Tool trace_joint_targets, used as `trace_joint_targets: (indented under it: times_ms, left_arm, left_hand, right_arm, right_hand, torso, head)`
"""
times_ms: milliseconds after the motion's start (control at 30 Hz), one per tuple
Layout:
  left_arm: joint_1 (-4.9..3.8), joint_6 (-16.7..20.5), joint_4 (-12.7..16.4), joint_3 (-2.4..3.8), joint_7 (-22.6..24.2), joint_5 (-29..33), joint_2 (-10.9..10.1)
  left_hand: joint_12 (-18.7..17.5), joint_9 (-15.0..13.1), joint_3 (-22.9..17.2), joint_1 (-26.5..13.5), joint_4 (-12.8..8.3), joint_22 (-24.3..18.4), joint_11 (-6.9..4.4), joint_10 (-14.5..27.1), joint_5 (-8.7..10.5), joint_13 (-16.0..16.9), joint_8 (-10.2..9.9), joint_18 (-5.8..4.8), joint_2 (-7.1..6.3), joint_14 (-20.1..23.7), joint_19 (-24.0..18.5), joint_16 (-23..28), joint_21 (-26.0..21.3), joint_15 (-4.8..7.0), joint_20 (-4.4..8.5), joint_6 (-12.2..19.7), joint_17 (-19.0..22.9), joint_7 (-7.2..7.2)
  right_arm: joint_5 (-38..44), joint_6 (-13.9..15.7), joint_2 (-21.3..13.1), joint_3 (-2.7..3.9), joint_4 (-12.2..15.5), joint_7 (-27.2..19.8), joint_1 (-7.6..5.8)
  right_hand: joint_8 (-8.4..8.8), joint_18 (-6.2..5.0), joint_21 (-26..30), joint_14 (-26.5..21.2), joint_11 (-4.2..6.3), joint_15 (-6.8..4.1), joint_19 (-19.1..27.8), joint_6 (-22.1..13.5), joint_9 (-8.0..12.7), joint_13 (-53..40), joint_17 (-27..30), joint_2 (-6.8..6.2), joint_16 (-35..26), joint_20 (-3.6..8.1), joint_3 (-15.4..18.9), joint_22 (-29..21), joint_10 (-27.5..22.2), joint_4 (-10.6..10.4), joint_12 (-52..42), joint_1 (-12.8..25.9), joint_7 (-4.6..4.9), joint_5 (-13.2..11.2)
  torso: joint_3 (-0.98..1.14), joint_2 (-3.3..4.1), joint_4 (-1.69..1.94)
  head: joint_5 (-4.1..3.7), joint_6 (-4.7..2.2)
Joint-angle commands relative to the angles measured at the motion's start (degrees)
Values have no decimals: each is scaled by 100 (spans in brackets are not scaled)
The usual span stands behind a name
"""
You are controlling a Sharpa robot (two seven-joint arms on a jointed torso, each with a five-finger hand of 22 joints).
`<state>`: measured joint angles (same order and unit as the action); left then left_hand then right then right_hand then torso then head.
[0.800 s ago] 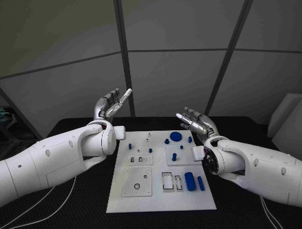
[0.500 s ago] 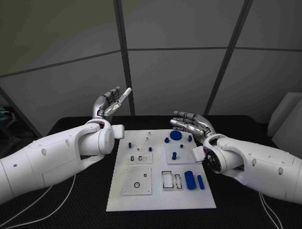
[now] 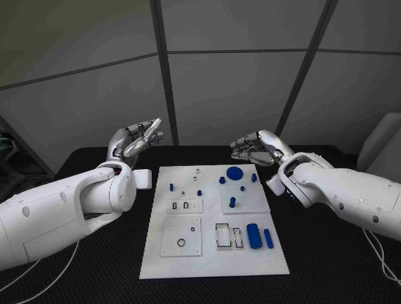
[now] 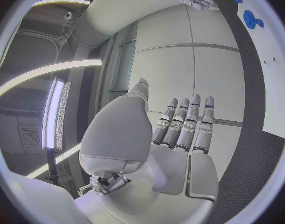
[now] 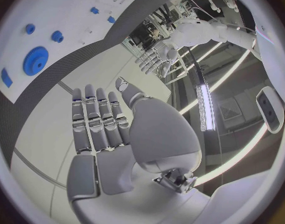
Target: Assemble the parts on the task board
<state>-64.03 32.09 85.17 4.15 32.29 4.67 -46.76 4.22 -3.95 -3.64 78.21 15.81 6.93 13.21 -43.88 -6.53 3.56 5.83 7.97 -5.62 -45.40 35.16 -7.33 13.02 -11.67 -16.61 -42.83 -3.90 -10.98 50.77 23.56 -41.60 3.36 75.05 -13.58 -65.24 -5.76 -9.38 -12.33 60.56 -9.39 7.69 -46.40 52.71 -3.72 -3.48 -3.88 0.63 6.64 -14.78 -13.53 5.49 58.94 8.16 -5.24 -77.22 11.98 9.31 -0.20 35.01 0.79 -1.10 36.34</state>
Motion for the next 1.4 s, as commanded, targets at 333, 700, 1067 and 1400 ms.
trace_joint_targets:
  times_ms: [333,700,1067,1400]
  left_arm:
    - [16,-470,752,4,-17,-43,-430]
    - [38,-607,956,5,-34,-49,-527]
    - [44,-641,1024,5,-52,-50,-555]
    - [44,-656,1075,5,-77,-51,-567]
  left_hand:
    - [140,3,-44,75,-286,122,-188,-963,27,13,13,261,256,-890,817,-189,478,240,84,-802,-7,-274]
    - [125,7,-65,88,-333,119,-202,-1002,15,14,-14,262,265,-949,870,-176,505,254,98,-827,-2,-262]
    - [121,8,-56,75,-339,118,-201,-1011,18,13,-21,261,253,-954,881,-168,510,255,101,-834,1,-266]
    - [115,8,-49,67,-343,117,-199,-1012,20,12,-27,260,244,-954,888,-159,513,255,103,-837,3,-271]
  right_arm:
    - [3500,-923,53,3,66,1467,-345]
    - [4510,-1394,171,4,161,1955,-387]
    - [4675,-1627,240,4,168,2072,-393]
    - [4710,-1687,350,4,4,2093,-397]
  right_hand:
    - [91,-120,-1141,2273,340,-627,-1708,718,-18,-26,-558,-601,812,741,-277,451,685,0,165,133,-264,213]
    - [198,-112,-2390,2607,445,-753,-2237,756,-9,-39,-2314,-764,3258,1008,-194,1162,685,-316,156,97,-388,220]
    - [199,-106,-3330,2583,419,-729,-2073,688,-9,-41,-5148,-851,6032,950,-299,1788,567,-551,150,19,-375,232]
    - [200,-72,-3706,2581,405,-718,-2067,614,-8,-37,-5556,-833,6401,932,-350,2176,490,-609,152,-30,-396,248]
  torso:
    - [-61,408,146]
    - [-89,590,243]
    - [-104,659,261]
    - [-103,674,271]
  head:
    - [-142,-97]
    - [-242,-28]
    - [-267,-17]
    - [-255,-3]
